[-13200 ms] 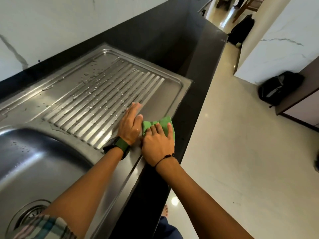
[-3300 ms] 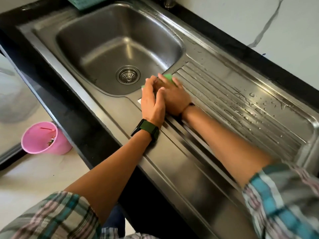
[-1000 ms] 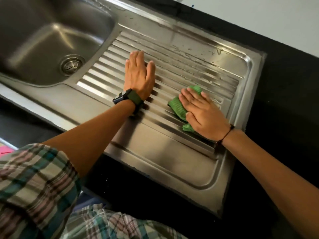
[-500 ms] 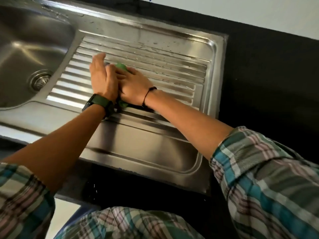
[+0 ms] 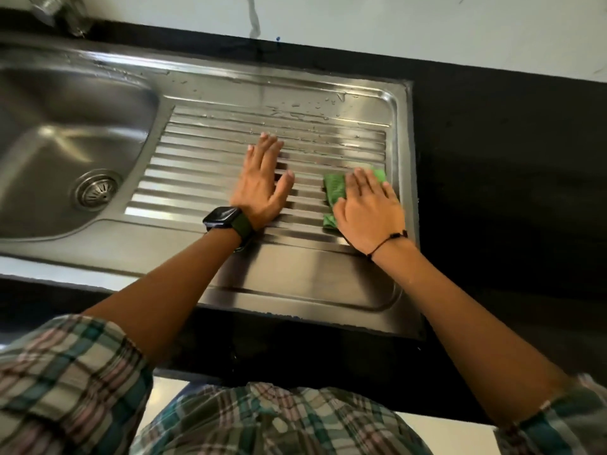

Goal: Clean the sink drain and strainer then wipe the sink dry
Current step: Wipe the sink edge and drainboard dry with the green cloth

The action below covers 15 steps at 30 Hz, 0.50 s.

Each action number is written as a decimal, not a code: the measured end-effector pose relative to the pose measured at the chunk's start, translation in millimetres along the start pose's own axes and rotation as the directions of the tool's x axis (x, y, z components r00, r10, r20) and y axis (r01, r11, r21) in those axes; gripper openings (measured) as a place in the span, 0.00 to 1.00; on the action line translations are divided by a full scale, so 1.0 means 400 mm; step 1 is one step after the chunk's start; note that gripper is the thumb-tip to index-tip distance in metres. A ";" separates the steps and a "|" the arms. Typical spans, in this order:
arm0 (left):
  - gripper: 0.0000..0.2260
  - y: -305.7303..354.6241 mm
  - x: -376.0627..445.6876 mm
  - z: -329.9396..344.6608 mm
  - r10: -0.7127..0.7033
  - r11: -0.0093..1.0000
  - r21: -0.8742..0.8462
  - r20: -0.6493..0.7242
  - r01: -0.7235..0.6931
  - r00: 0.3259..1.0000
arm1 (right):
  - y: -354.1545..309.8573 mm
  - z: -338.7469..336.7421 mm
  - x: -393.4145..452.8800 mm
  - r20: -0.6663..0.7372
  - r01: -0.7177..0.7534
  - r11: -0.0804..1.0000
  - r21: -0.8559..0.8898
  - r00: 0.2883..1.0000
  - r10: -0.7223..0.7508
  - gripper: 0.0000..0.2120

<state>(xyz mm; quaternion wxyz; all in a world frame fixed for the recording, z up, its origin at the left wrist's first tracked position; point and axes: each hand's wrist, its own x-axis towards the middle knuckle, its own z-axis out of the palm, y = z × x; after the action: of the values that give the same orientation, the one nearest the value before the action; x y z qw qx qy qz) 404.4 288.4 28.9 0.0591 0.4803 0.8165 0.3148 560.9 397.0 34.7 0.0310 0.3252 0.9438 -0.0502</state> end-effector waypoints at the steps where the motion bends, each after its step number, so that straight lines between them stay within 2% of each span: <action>1: 0.28 0.000 0.000 0.000 -0.004 1.000 -0.011 -0.004 0.003 1.000 | 0.003 0.001 -0.008 -0.009 -0.065 0.998 0.002 0.998 0.065 0.27; 3: 0.28 0.000 -0.003 0.002 0.002 1.000 -0.030 -0.007 -0.002 1.000 | -0.005 0.003 -0.021 -0.025 -0.168 0.986 0.008 0.985 0.168 0.28; 6: 0.30 -0.001 -0.006 0.006 0.027 0.999 -0.037 -0.002 -0.027 1.000 | -0.026 0.014 -0.024 -0.033 -0.243 0.969 0.040 0.969 0.245 0.29; 10: 0.33 0.003 0.014 0.020 0.059 0.998 -0.023 0.046 -0.058 0.997 | -0.031 0.036 -0.034 -0.044 -0.247 0.967 0.064 0.967 0.250 0.32; 15: 0.31 0.043 0.087 0.085 0.008 0.996 0.085 0.123 -0.019 0.992 | -0.036 0.053 -0.008 -0.043 -0.254 0.965 0.058 0.966 0.256 0.33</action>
<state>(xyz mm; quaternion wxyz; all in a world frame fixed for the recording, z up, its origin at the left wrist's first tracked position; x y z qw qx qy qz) 412.4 338.4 18.8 0.0865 0.5065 0.8208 0.2497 555.0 381.4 15.1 0.0049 0.4459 0.8929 -0.0622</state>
